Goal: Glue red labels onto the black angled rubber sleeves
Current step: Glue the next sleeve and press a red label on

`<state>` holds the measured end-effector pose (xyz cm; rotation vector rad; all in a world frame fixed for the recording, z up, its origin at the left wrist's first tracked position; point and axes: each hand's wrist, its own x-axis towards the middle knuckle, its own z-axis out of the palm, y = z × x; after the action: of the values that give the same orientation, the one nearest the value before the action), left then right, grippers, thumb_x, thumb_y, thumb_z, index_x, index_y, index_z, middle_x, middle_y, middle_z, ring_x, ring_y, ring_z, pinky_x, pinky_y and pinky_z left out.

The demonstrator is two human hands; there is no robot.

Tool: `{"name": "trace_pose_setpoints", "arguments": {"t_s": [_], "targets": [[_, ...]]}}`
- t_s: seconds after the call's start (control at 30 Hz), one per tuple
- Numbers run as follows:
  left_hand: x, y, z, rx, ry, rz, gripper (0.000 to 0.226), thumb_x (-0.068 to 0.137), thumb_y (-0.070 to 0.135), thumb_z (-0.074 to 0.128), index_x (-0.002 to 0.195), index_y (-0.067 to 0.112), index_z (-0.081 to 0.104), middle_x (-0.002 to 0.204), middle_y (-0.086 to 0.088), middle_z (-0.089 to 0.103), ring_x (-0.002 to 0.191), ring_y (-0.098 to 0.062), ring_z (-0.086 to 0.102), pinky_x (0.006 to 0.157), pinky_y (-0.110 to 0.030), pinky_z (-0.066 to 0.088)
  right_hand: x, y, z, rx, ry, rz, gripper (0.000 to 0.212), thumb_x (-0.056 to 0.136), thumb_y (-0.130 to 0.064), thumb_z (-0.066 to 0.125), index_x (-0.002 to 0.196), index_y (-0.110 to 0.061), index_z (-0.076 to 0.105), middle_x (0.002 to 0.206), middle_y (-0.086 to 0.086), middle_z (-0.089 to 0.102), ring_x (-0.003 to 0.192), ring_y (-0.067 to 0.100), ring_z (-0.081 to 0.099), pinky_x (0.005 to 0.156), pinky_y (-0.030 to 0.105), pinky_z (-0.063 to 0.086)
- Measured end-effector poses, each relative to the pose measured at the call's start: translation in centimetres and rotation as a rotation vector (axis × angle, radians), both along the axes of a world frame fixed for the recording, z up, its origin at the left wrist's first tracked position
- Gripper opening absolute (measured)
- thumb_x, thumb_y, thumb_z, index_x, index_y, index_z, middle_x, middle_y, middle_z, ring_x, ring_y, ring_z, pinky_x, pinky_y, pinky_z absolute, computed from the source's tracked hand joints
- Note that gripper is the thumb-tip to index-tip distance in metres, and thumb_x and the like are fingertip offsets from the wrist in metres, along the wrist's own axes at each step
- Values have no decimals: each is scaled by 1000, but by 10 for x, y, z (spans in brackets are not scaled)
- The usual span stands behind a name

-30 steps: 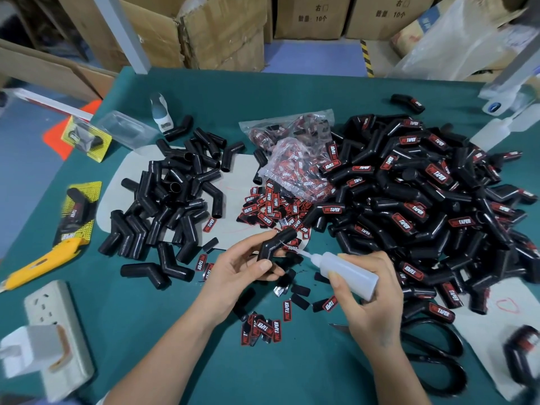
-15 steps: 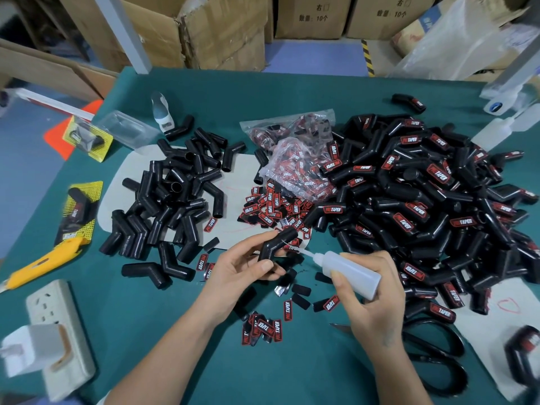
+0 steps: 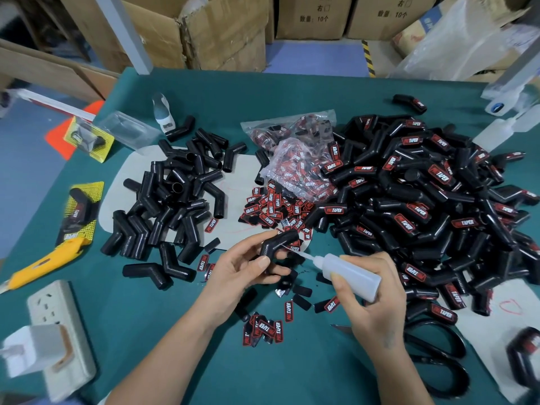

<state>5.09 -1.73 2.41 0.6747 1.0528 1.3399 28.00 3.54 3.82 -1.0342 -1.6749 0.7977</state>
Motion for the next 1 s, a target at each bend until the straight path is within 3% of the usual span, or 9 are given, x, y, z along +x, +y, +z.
{"name": "trace_pose_setpoints", "arguments": {"t_s": [0.27, 0.43, 0.67, 1.0], "targets": [[1, 0, 1, -16, -18, -2, 38, 99, 18, 65, 134, 31, 71, 121, -15, 74, 99, -30, 78, 79, -27, 61, 0, -1, -1, 7, -9, -6, 19, 87, -29, 69, 105, -26, 64, 101, -6, 62, 93, 0, 60, 78, 10, 43], [2, 0, 3, -20, -33, -6, 41, 93, 26, 69, 134, 30, 71, 120, -15, 74, 98, -30, 77, 79, -27, 61, 0, -2, 0, 6, -21, 9, 21, 87, -30, 69, 107, -34, 63, 100, -2, 63, 93, -3, 60, 79, 8, 43], [1, 0, 2, -9, -33, 2, 42, 94, 27, 69, 135, 29, 69, 120, -15, 74, 98, -30, 77, 79, -28, 61, -1, -1, 0, 4, -19, 12, 21, 87, -30, 69, 107, -31, 62, 99, -1, 63, 93, -2, 60, 78, 8, 43], [-1, -1, 0, 5, -4, -8, 43, 95, 27, 68, 139, 28, 67, 124, -17, 73, 100, -32, 77, 81, -28, 61, 0, -1, 0, 6, -6, -2, 19, 87, -30, 69, 105, -32, 64, 101, -7, 62, 93, -1, 60, 78, 8, 43]]}}
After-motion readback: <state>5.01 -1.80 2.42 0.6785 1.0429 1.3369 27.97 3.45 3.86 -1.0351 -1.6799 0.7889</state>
